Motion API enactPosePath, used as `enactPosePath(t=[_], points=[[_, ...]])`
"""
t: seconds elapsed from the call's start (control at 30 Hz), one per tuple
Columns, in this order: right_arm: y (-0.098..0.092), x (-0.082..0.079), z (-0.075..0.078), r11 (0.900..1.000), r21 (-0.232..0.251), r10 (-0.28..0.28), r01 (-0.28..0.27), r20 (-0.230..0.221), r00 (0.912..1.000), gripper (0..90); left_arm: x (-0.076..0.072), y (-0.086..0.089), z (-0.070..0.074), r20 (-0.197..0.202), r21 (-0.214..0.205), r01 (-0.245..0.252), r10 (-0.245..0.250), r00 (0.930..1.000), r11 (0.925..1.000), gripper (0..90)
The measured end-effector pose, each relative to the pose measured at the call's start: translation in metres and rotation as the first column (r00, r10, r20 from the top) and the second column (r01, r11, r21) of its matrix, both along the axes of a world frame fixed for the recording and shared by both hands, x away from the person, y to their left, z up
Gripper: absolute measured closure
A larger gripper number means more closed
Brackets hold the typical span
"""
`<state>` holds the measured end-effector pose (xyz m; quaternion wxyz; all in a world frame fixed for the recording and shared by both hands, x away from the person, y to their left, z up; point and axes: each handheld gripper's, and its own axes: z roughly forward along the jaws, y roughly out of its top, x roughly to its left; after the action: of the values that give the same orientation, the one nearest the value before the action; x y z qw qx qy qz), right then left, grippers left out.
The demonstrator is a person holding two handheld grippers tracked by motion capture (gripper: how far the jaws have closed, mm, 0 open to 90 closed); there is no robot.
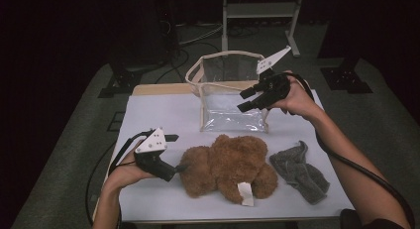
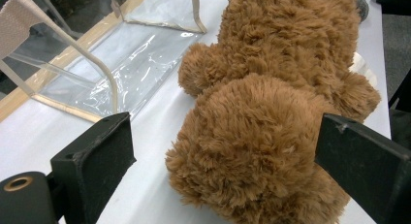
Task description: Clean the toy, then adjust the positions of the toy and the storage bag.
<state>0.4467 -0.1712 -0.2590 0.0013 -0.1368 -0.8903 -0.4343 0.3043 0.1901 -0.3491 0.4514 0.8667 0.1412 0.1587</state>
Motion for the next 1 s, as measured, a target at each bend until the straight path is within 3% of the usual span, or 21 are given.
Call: enactPosePath(t=[0.5, 1.0], points=[[0.015, 0.016, 0.011, 0.9996, -0.025, 0.014, -0.014, 0.016, 0.9998, 36.5, -0.001, 0.007, 0.000, -0.004, -0.008, -0.007, 0.007, 1.0000, 0.9999, 6.0], [0.017, 0.040, 0.013, 0.9975, -0.069, -0.014, 0.015, 0.009, 0.9999, 37.5, -0.002, 0.006, -0.002, -0.014, 0.000, 0.006, -0.006, 0.9999, 1.0000, 6.1]])
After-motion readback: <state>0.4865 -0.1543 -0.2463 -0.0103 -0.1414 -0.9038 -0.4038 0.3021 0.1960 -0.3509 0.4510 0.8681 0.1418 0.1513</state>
